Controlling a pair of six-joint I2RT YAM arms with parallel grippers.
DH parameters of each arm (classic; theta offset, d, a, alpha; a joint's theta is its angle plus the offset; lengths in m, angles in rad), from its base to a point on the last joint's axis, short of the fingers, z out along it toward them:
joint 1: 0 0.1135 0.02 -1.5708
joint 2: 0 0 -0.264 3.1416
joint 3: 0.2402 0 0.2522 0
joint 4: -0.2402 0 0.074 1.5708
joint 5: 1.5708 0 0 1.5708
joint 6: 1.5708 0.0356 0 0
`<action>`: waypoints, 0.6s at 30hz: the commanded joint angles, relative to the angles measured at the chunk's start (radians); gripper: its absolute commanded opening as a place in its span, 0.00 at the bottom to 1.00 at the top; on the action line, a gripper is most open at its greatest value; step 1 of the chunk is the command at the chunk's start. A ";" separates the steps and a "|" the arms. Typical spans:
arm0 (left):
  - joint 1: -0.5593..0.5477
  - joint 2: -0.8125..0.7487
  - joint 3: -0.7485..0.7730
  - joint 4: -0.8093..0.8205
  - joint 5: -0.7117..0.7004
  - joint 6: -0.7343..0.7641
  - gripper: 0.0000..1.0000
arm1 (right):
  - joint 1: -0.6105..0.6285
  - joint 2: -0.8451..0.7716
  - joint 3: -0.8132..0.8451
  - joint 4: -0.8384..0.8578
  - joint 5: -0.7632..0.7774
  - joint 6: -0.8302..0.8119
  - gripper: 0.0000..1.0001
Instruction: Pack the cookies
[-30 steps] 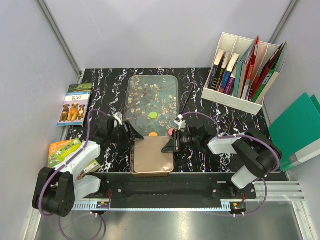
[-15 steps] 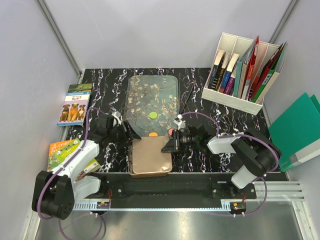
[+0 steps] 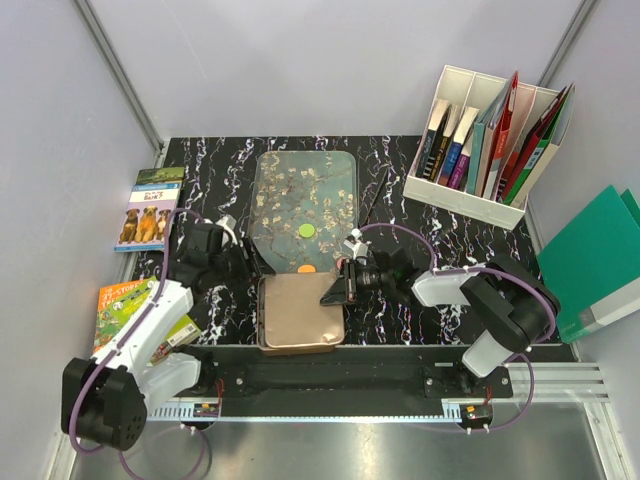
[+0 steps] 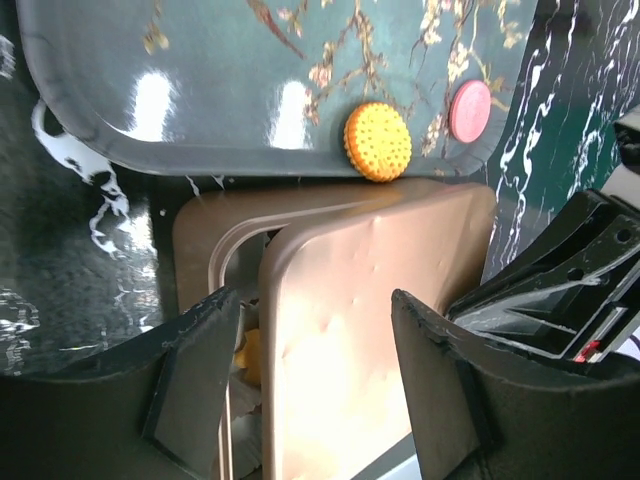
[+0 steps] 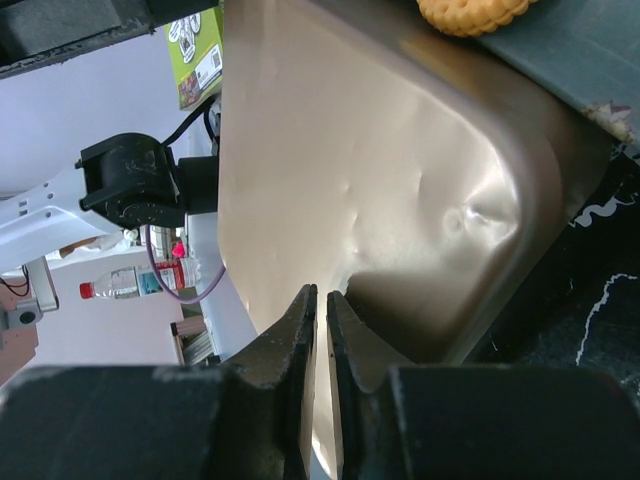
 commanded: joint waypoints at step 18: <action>0.008 -0.098 0.044 -0.160 -0.297 -0.017 0.46 | 0.016 -0.275 0.150 -0.420 0.220 -0.171 0.17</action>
